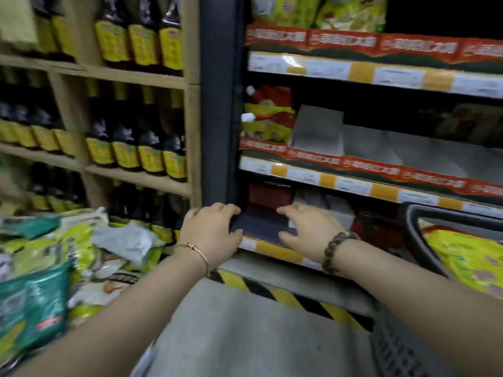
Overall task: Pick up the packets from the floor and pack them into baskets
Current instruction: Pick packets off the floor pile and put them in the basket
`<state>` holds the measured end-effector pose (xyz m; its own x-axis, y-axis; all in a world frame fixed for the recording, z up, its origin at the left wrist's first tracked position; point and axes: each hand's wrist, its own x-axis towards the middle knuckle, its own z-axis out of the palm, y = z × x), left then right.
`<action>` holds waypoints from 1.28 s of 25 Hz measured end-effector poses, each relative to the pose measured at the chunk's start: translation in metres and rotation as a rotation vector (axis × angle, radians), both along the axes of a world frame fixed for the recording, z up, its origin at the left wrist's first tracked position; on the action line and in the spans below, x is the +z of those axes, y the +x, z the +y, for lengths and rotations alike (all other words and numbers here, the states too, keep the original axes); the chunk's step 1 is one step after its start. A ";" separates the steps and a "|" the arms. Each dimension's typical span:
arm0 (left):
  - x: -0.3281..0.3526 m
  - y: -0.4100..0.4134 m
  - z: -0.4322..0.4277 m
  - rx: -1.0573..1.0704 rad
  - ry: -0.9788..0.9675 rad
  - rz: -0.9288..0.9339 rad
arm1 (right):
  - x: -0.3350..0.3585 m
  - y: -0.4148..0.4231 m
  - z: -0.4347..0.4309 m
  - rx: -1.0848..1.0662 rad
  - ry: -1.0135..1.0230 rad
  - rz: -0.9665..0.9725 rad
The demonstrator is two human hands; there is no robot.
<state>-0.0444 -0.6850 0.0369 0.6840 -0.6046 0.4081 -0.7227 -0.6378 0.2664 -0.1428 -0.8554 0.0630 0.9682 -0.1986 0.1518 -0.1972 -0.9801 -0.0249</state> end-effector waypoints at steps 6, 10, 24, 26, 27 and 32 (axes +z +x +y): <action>-0.065 0.075 0.105 0.221 0.106 0.089 | -0.051 0.111 0.106 0.017 -0.020 0.119; -0.109 0.103 0.150 0.358 0.069 0.257 | -0.092 0.160 0.167 0.079 -0.041 0.255; -0.222 0.117 0.261 0.472 0.103 0.573 | -0.259 0.252 0.236 0.233 -0.084 0.593; -0.230 0.118 0.267 0.481 0.064 0.608 | -0.278 0.259 0.240 0.328 -0.205 0.573; -0.232 0.119 0.268 0.481 0.035 0.629 | -0.282 0.262 0.241 0.342 -0.242 0.557; -0.233 0.123 0.266 0.491 -0.202 0.747 | -0.262 0.270 0.240 0.381 -0.070 0.320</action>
<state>0.0783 -0.4189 -0.1959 0.9740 -0.1412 -0.1773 0.0226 -0.7180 0.6957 0.1274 -0.6156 -0.1986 0.9701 0.1785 -0.1645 0.1884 -0.9810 0.0466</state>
